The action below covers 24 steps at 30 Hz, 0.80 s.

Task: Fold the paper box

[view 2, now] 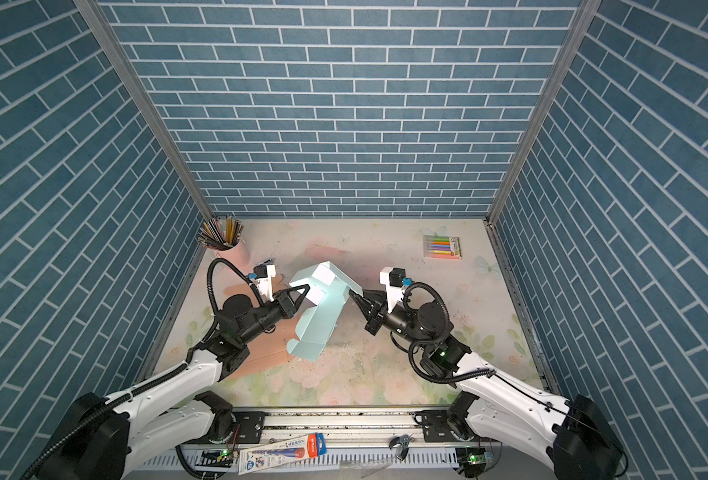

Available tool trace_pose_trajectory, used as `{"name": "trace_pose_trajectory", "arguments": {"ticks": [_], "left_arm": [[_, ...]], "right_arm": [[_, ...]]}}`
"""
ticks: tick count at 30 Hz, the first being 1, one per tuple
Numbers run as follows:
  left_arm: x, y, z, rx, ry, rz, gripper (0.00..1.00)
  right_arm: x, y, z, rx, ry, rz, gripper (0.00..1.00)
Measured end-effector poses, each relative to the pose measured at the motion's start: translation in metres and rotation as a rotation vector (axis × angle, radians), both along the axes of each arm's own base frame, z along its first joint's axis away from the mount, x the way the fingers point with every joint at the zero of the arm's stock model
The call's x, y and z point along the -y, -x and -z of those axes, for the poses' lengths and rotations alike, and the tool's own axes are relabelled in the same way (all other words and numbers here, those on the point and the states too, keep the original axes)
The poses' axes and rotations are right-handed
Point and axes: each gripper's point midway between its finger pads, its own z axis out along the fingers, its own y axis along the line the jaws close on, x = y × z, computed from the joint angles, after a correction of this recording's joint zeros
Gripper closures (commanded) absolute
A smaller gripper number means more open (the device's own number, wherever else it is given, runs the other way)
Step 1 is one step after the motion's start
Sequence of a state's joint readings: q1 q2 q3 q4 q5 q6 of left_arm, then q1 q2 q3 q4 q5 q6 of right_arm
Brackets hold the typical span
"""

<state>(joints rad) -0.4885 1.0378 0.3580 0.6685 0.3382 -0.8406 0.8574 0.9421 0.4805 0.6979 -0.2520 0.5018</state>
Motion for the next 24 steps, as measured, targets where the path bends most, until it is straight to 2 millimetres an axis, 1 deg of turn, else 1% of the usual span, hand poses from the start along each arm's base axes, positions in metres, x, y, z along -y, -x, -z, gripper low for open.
{"name": "trace_pose_trajectory", "arguments": {"ticks": [6, 13, 20, 21, 24], "left_arm": [[-0.002, 0.002, 0.009, -0.020, -0.010, -0.004, 1.00], [-0.003, 0.000, 0.010, -0.022, -0.013, -0.016, 1.00], [-0.005, -0.002, 0.018, -0.042, -0.027, -0.027, 1.00], [-0.005, -0.003, 0.019, -0.047, -0.029, -0.029, 1.00], [-0.008, -0.005, 0.020, -0.048, -0.031, -0.035, 1.00]], "right_arm": [[-0.006, -0.007, 0.008, -0.024, 0.027, 0.005, 1.00], [-0.015, -0.019, 0.010, -0.057, 0.062, 0.027, 1.00], [-0.015, -0.019, 0.021, -0.092, 0.110, 0.030, 1.00], [-0.014, -0.019, 0.021, -0.094, 0.120, 0.030, 1.00], [-0.009, -0.014, 0.023, -0.102, 0.148, 0.028, 0.92]]}}
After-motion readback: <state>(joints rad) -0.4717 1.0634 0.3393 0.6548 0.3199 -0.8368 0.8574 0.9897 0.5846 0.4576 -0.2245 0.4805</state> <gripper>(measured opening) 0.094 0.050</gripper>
